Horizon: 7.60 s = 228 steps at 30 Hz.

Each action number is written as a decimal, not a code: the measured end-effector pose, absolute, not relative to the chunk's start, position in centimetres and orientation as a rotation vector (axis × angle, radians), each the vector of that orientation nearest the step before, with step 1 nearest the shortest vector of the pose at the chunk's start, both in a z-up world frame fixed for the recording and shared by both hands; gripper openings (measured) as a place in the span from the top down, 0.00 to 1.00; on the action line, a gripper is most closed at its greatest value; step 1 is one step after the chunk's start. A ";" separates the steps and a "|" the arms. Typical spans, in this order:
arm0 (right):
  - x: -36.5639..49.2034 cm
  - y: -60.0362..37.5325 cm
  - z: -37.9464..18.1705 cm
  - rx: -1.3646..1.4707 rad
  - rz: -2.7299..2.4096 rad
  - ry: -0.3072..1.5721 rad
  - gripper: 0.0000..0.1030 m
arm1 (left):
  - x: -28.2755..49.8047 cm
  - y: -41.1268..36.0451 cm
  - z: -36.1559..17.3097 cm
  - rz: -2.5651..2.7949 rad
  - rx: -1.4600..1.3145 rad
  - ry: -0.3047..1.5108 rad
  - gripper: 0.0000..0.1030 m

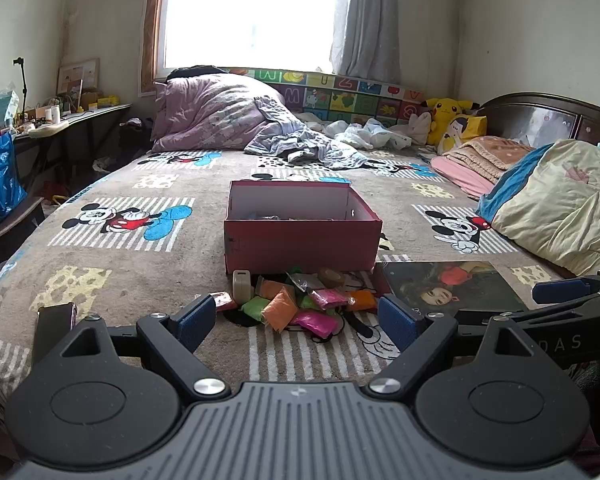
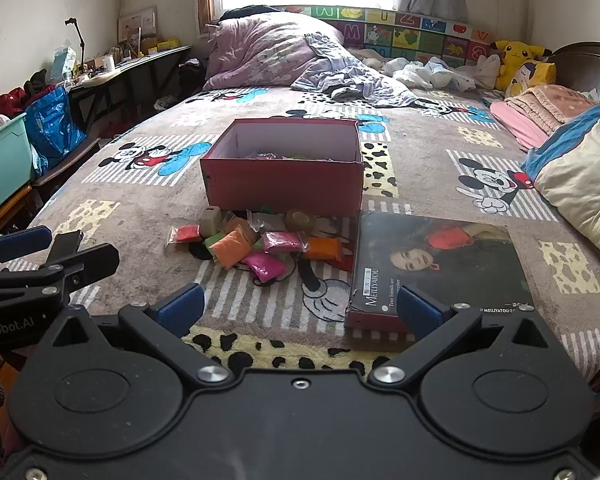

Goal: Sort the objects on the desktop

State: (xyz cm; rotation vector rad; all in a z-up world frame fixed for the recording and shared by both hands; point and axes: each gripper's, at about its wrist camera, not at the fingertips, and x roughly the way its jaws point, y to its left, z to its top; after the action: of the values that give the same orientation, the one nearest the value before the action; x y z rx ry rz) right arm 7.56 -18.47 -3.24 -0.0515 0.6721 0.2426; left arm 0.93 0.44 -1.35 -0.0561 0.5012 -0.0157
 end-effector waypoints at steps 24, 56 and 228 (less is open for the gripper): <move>11.1 -19.0 -6.6 -0.007 0.306 0.718 0.00 | 4.6 1.8 -4.7 -0.016 -0.108 0.562 0.14; 20.6 -18.8 -14.5 -0.008 0.412 0.718 0.01 | 16.4 3.5 -13.7 -0.080 -0.060 0.658 0.15; 25.3 -20.4 -21.2 0.189 0.693 0.724 0.84 | 38.9 6.2 -10.4 -0.048 -0.079 0.782 0.40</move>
State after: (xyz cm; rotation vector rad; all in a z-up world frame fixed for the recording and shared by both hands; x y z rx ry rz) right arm 25.31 -20.43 -21.23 0.1893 0.7241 0.6927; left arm 38.87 6.15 -10.41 -0.0792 0.7820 -0.0479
